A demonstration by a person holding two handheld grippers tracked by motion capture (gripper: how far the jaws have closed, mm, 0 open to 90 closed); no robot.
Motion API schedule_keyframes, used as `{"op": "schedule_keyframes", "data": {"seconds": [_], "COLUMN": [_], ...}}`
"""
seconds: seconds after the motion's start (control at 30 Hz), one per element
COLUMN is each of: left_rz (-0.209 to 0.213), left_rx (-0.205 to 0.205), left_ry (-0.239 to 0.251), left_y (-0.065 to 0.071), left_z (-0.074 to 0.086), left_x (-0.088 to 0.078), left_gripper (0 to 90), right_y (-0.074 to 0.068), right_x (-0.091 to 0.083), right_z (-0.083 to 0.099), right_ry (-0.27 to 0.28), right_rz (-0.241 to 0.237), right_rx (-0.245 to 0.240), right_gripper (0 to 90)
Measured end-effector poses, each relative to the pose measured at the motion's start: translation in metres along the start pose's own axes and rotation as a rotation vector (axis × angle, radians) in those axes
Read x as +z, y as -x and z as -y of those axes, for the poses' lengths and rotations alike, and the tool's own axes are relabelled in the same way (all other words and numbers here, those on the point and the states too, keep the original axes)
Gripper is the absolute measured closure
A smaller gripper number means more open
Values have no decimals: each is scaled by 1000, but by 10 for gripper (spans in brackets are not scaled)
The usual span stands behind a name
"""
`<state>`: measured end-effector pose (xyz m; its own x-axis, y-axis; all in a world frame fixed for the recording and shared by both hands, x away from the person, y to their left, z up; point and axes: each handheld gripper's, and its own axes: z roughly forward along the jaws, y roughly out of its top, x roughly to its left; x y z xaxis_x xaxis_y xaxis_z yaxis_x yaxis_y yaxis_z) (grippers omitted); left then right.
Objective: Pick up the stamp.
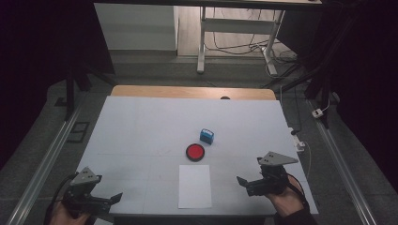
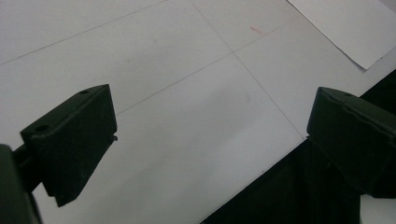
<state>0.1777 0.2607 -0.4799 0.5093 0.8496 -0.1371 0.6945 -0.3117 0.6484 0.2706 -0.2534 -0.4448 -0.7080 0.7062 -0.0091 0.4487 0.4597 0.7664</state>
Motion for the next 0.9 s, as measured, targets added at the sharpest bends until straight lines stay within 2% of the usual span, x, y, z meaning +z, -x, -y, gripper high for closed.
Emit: {"op": "schedule_keyframes", "data": {"seconds": [0.17, 0.43, 0.6, 0.73, 0.9], "left_rz": [-9, -15, -22, -17, -10], "left_rx": [8, 21, 34, 27, 24], "left_ry": [-2, -4, -7, -5, -7], "left_y": [1, 2, 4, 3, 3], "left_z": [0, 0, 0, 0, 0], "left_x": [0, 0, 0, 0, 0], "left_gripper": [16, 15, 10, 10, 10], "right_y": [-1, -2, -4, -4, -2], "right_x": [8, 21, 28, 34, 44], "right_z": [-5, -17, -27, -33, -41], "right_ry": [-17, -13, -29, -41, -22], "right_rz": [-22, -56, -104, -98, -115], "right_rx": [-26, -25, -16, -33, -34], "right_gripper": [0, 0, 0, 0, 0]}}
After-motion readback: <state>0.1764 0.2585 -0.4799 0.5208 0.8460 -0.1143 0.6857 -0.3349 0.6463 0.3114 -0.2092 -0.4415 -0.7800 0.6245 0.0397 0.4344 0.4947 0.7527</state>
